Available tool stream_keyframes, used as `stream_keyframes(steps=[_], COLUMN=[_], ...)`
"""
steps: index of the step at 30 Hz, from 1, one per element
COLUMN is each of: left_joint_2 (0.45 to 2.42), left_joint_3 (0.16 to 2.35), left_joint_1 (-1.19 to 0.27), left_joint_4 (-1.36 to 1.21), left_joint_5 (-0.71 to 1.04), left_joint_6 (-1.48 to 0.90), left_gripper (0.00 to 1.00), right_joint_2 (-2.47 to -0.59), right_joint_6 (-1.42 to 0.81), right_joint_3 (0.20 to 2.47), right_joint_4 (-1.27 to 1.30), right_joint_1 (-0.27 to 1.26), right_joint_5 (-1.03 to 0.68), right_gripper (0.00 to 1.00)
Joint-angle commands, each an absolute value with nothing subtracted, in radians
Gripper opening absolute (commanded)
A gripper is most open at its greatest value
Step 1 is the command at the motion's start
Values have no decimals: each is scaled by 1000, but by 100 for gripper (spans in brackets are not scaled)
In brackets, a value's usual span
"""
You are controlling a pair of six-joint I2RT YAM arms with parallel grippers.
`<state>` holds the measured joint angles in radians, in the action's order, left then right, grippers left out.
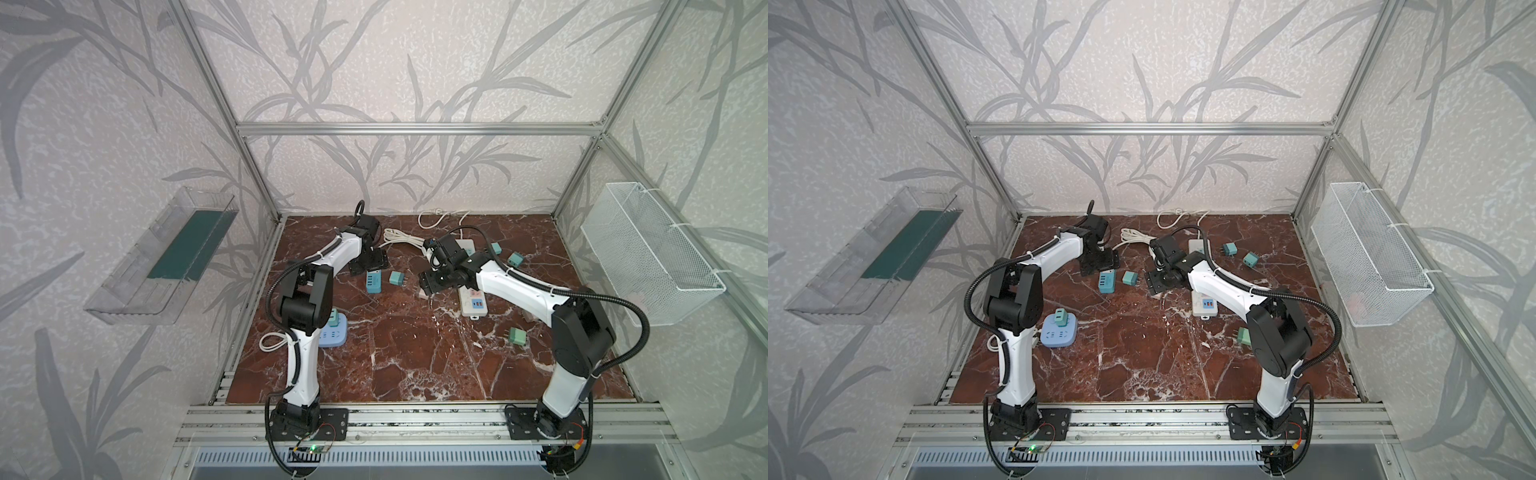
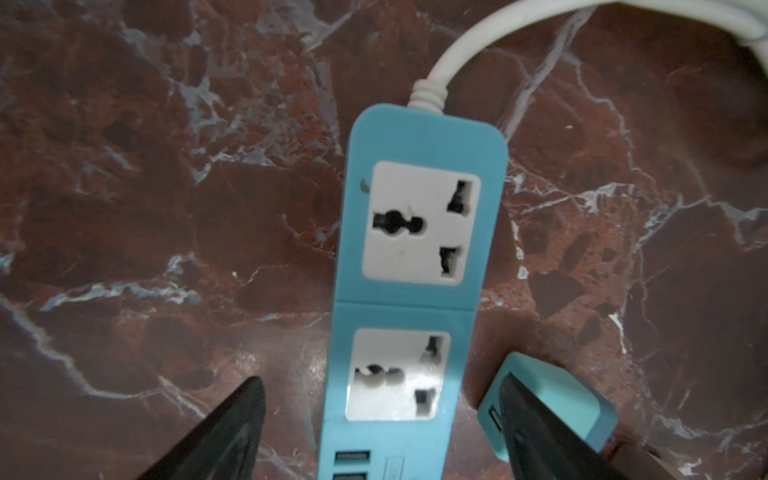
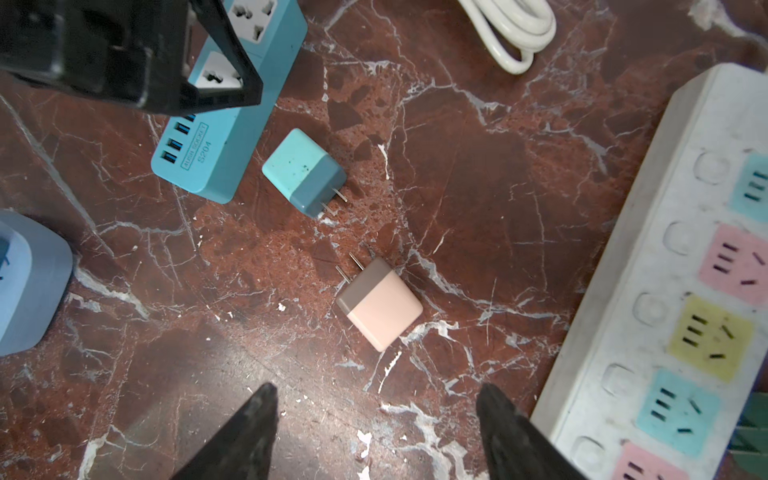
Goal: Insert the plug
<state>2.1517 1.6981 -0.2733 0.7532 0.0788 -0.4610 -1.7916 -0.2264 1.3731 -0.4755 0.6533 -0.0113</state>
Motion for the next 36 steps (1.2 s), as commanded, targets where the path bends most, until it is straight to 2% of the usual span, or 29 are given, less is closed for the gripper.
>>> stream_keyframes(steps=[1,4,7,9,12,18,25,26,27,29,30,31,33,36], left_joint_2=[2178,2183,2174,2154,2085,1896,1775,1761,1751,1739,1729,1716,1662,1592], left_joint_3=[1743,1731,1690,1646,1537,1303,1106,1072,1050,1039,1049,1063,1106,1191], left_joint_1=[-283,-292,-307,-314,-329,-392,-489,-504,-513,-530,-543,-554,-581,-586], left_joint_4=[851,844,818,798,740,643,604,576,559,546,570,591,651,721], left_joint_5=[29,22,44,63,63,27,-37,-30,-21,5,-5,-7,-42,-70], left_joint_6=[-412,-416,-404,-416,-459,-562,-724,-745,-770,-766,-765,-752,-735,-695], left_gripper=[81,68,60,49,39,33,29,31,40,60,77,88,99,99], right_joint_2=[-1724,-1665,-1617,-1572,-1486,-1307,-1171,-1157,-1148,-1139,-1140,-1139,-1116,-1060], right_joint_6=[-216,-219,-222,-228,-236,-260,-294,-298,-299,-293,-288,-284,-277,-274], right_joint_3=[1315,1260,1227,1211,1148,1018,956,946,940,924,928,937,946,958], right_joint_4=[-444,-418,-424,-461,-453,-406,-430,-435,-449,-456,-476,-505,-537,-582], right_joint_1=[644,635,625,619,612,607,606,606,606,607,607,606,606,605], right_joint_5=[-30,-31,-30,-17,-17,-25,-71,-73,-74,-70,-63,-59,-51,-25], right_gripper=[76,75,74,74,73,73,73,73,73,74,74,74,75,75])
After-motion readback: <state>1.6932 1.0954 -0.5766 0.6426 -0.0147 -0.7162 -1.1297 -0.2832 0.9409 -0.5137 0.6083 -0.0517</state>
